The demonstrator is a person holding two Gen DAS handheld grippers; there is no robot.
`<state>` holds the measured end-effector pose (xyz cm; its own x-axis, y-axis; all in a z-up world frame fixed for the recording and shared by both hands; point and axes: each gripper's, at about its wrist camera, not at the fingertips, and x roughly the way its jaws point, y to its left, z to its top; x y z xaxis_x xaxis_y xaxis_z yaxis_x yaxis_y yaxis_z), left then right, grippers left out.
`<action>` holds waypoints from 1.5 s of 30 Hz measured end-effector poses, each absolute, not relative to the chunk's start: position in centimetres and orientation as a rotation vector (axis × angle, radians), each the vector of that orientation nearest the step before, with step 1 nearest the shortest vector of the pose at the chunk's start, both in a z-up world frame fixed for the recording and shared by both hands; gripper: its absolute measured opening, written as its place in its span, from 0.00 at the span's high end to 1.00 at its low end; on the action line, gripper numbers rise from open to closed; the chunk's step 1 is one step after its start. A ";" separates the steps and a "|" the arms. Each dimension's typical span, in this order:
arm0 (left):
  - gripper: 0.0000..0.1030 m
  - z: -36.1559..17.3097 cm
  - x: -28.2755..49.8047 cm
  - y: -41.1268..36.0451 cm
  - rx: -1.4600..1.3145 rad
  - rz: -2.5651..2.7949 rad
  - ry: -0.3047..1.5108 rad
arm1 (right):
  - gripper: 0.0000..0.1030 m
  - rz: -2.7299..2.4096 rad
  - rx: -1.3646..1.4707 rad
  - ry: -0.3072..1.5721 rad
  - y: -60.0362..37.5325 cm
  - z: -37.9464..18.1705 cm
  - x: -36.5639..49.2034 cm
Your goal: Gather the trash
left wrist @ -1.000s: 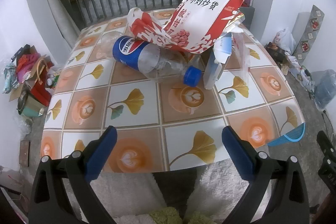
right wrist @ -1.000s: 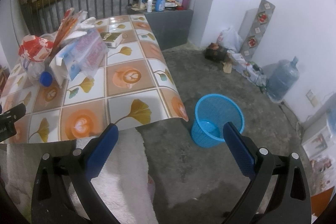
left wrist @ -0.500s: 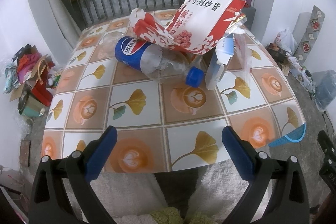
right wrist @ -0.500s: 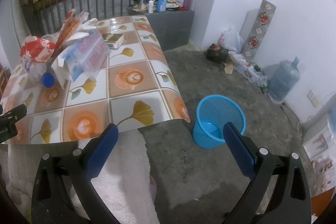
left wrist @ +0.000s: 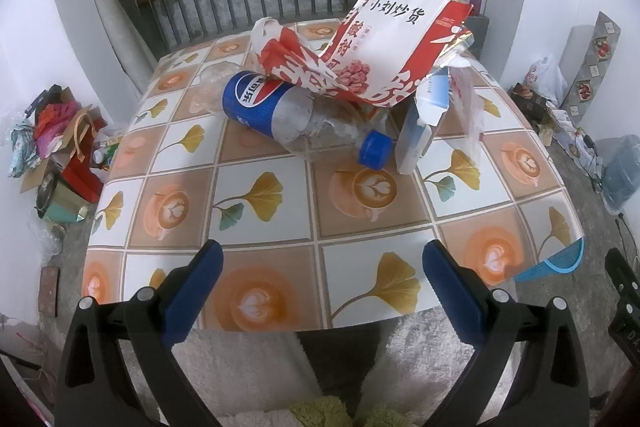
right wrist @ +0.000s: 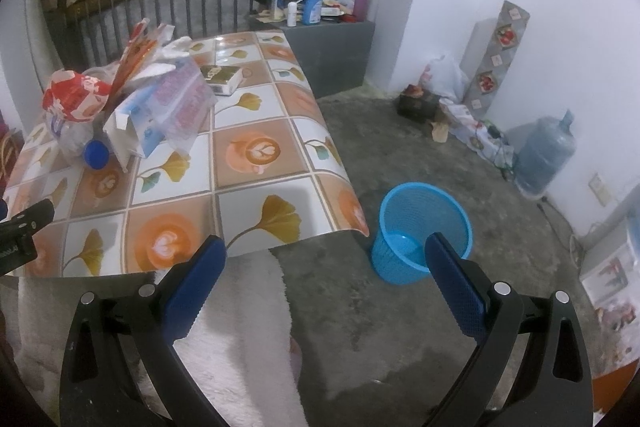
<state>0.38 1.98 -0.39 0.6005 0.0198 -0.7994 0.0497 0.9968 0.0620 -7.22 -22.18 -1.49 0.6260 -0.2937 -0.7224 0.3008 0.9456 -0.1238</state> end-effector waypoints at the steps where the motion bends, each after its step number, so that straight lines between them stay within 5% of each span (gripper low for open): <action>1: 0.05 -0.4 0.3 1.9 0.081 -0.017 0.926 | 0.08 -0.340 0.010 0.827 -22.2 -1.5 -7.2; 30: 0.05 1.2 2.9 8.5 -0.035 -0.210 0.732 | 0.08 -0.036 0.175 0.668 -19.9 1.1 -2.9; 45: 0.05 3.1 11.4 10.4 -0.217 -0.304 0.645 | 0.30 0.097 0.281 0.677 -18.7 -0.1 4.5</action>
<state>11.44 10.39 3.08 0.7576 -0.3431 -0.5553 0.2097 0.9335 -0.2908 4.51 -18.74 -0.12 0.7764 0.1788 -0.6043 0.0027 0.9579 0.2870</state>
